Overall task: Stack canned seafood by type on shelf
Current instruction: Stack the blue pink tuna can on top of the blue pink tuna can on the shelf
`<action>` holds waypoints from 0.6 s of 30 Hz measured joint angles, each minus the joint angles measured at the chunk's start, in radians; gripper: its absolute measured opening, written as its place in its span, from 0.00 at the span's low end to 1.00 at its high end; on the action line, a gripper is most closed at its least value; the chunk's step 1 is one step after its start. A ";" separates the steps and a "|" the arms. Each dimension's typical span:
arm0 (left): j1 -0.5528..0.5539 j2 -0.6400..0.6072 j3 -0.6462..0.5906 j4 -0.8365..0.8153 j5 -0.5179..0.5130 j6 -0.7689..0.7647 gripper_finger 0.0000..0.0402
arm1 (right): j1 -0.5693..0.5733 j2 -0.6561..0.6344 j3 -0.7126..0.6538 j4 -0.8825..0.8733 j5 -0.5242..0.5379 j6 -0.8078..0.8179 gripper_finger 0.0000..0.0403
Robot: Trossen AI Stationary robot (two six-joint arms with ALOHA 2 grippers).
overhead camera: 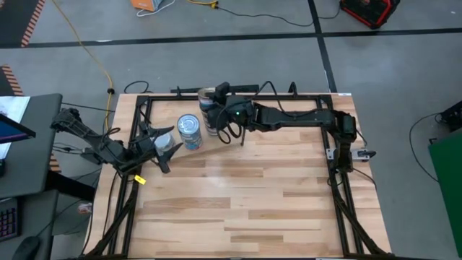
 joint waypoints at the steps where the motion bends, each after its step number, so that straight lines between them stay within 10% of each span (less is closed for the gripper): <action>1: 0.000 0.000 0.000 0.000 0.000 0.000 0.69 | 0.000 0.000 0.000 -0.007 0.000 0.007 0.55; 18: -0.002 0.000 0.000 -0.026 0.009 -0.029 0.69 | 0.038 -0.005 0.000 -0.077 0.009 0.043 0.67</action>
